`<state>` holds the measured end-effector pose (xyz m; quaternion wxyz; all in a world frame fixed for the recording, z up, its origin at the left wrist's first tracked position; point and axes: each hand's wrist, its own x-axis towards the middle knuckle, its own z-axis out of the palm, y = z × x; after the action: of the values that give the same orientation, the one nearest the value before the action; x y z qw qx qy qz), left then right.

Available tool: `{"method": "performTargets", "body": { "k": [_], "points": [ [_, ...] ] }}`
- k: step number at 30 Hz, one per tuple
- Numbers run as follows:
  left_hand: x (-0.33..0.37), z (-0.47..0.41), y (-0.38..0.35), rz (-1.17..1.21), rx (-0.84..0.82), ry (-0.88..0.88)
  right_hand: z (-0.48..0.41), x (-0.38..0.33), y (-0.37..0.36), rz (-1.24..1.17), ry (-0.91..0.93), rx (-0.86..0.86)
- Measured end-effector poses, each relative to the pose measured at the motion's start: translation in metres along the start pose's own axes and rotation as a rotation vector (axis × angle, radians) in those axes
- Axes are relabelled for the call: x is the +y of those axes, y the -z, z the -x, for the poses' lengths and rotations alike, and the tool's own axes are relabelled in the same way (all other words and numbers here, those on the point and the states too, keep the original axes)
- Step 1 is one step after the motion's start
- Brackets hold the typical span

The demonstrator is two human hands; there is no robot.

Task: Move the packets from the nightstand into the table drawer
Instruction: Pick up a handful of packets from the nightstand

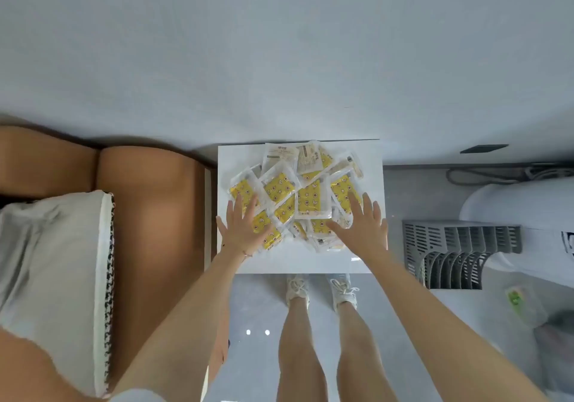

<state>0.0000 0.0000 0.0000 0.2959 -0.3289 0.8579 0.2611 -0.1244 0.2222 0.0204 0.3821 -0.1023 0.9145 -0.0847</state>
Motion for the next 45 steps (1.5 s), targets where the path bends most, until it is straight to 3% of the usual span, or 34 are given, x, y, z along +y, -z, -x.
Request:
{"method": "performTargets", "body": {
  "k": [4,9,14,22,29,37,45],
  "points": [
    [-0.013,-0.038,-0.009,0.033,0.081,0.082,-0.039,-0.001,-0.014,-0.181,-0.079,-0.007],
    [-0.022,-0.079,-0.017,0.080,0.224,0.119,-0.072,0.002,-0.034,-0.151,-0.100,-0.019],
    [-0.024,-0.091,-0.020,0.092,0.238,0.086,-0.081,-0.009,-0.046,-0.151,-0.093,0.002],
    [-0.021,-0.079,-0.029,0.072,0.364,0.045,-0.082,-0.002,-0.046,-0.220,-0.112,0.143],
    [-0.013,-0.084,-0.029,0.253,0.395,0.047,-0.093,0.012,-0.040,-0.533,-0.169,0.135],
    [0.010,-0.093,-0.026,0.339,0.465,-0.057,-0.086,0.013,-0.031,-0.650,-0.027,0.155],
    [0.024,-0.087,-0.031,0.147,0.556,-0.046,-0.066,0.010,-0.026,-1.131,-0.288,0.135]
  ]
}}
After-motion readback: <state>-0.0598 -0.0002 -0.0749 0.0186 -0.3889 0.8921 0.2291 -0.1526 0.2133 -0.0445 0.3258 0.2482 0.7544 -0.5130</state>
